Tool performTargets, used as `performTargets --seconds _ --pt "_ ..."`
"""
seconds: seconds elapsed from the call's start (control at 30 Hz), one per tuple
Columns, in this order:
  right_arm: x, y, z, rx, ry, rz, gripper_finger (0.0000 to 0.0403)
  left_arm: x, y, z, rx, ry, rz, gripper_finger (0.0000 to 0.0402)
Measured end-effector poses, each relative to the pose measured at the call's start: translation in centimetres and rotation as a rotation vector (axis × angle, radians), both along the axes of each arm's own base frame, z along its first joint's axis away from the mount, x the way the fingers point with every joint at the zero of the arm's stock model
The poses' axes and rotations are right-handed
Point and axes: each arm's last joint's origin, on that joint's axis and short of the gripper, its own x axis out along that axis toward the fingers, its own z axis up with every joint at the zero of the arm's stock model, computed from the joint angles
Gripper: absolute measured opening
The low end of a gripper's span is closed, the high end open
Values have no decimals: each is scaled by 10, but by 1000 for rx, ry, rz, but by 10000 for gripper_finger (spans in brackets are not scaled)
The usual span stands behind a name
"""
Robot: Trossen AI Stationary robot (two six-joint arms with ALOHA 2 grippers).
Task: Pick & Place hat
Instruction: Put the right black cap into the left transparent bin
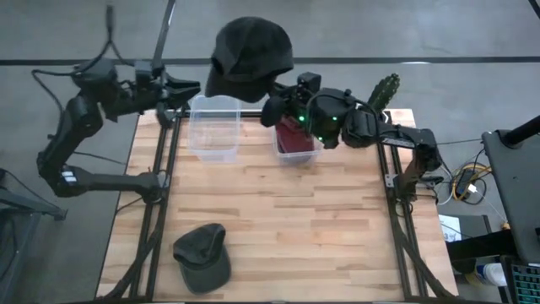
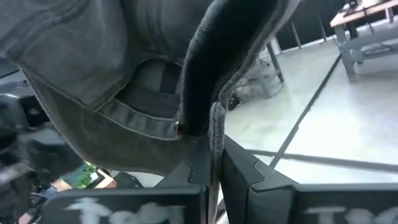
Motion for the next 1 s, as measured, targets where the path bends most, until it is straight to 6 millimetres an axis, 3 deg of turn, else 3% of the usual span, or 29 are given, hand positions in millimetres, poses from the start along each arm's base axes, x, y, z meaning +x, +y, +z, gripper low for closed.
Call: performTargets --seconds 0.27,0.63,1.0 --pt "16 -1 14 -76 32 -17 13 7 4 -3 17 24 4 67" --pt "9 -4 19 -60 51 -99 13 -17 -6 4 135 3 124 67" --pt "11 -12 19 -37 -2 -112 13 -5 1 -1 121 35 117 67"
